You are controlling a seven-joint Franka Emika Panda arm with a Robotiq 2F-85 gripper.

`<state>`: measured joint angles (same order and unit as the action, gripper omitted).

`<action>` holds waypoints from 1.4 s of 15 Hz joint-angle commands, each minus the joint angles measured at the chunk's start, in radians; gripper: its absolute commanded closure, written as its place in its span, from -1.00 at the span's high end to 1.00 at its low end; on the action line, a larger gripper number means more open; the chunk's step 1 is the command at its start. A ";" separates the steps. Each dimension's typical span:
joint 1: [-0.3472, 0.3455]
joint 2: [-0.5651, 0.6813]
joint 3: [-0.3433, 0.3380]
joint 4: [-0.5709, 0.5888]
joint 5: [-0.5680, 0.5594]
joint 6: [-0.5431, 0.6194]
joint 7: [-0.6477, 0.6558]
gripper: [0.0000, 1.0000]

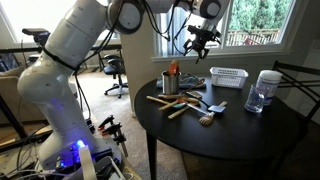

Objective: Remove the orange spoon from the tin can

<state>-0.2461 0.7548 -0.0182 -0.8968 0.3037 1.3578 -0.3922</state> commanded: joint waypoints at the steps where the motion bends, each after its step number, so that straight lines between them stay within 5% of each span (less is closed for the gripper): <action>1: 0.013 0.091 0.020 0.157 0.002 -0.002 -0.012 1.00; 9: 0.071 0.210 0.031 0.373 -0.007 0.002 -0.020 1.00; 21: 0.079 0.241 0.026 0.394 0.000 0.003 -0.009 1.00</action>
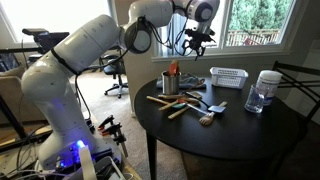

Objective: Remove the orange spoon from the tin can

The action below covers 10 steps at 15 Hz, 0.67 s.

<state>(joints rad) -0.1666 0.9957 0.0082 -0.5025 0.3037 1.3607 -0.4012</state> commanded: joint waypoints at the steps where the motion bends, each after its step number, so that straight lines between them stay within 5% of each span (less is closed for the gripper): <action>1: 0.000 0.000 0.000 0.000 0.000 0.000 0.000 1.00; 10: 0.041 0.048 0.008 0.034 -0.017 0.059 -0.123 1.00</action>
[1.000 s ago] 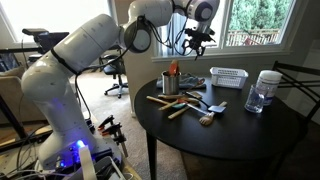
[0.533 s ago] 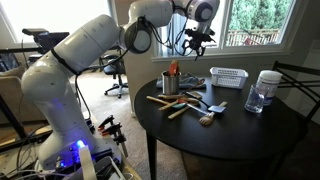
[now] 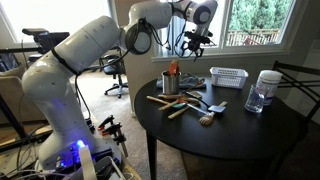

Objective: Remove the orange spoon from the tin can

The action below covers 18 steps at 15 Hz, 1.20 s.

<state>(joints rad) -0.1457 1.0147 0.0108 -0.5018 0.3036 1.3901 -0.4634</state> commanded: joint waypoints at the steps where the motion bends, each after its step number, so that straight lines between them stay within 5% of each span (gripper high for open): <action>1: 0.029 0.036 0.004 0.035 -0.018 0.042 -0.075 1.00; 13: 0.083 0.119 0.044 0.053 0.008 0.188 -0.314 1.00; 15: 0.069 0.185 0.111 0.174 -0.040 0.145 -0.333 1.00; 16: 0.074 0.121 0.089 0.059 -0.002 0.195 -0.361 1.00; 18: 0.068 0.119 0.106 0.051 0.005 0.181 -0.378 1.00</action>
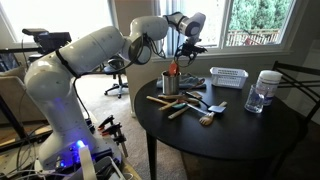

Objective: Remove the orange spoon from the tin can

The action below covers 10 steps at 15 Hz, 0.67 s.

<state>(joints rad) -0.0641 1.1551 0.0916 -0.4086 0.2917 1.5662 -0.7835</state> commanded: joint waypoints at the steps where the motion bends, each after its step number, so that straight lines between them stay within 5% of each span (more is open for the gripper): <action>1: -0.017 -0.019 0.031 -0.047 0.021 -0.003 -0.061 1.00; 10: -0.048 0.014 0.077 -0.055 0.031 -0.031 -0.084 1.00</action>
<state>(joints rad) -0.0922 1.1755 0.1456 -0.4378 0.3056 1.5575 -0.8293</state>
